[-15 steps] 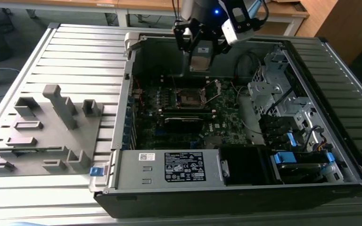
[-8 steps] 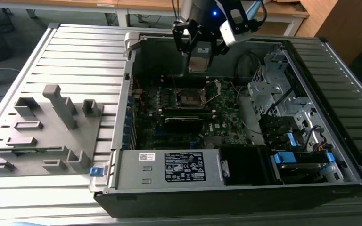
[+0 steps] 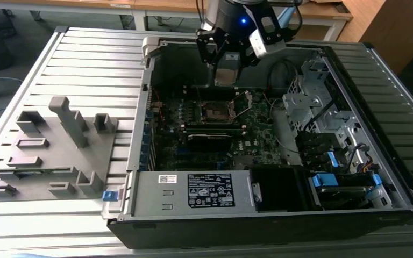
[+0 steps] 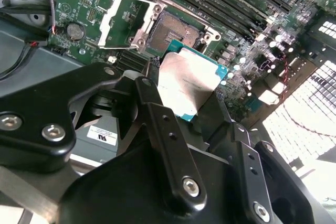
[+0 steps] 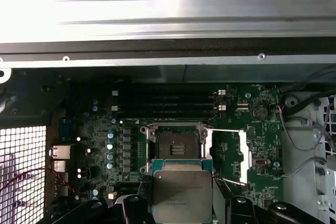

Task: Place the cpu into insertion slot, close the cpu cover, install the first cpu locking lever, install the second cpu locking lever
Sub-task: 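Place the cpu into insertion slot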

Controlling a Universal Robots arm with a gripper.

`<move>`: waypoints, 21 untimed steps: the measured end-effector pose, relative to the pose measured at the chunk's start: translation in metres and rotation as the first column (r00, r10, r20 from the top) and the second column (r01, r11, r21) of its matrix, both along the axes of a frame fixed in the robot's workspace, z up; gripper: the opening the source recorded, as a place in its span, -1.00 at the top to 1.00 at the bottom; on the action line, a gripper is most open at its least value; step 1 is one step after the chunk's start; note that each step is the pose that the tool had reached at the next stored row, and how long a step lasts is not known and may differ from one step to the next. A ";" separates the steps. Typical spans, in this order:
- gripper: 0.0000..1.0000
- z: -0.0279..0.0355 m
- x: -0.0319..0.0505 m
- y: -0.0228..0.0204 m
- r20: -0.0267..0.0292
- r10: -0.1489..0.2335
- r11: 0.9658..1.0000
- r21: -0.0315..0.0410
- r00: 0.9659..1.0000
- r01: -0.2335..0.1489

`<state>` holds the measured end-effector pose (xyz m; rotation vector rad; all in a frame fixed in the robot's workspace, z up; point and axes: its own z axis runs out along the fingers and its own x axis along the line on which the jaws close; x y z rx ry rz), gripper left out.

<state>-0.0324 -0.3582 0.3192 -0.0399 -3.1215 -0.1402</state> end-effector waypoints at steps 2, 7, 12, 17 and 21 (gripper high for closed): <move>-0.07 -0.0001 0.0000 0.0000 0.000 0.000 1.000 0.000 1.000 0.000; -0.07 -0.0001 0.0000 0.0000 0.000 0.000 1.000 -0.002 1.000 0.000; -0.07 -0.0021 0.0000 0.0000 0.000 0.000 1.000 -0.002 1.000 0.000; -0.07 -0.0026 0.0000 0.0000 0.000 0.000 1.000 -0.002 1.000 0.000; -0.07 -0.0031 0.0000 0.0000 0.000 0.000 1.000 -0.002 1.000 0.000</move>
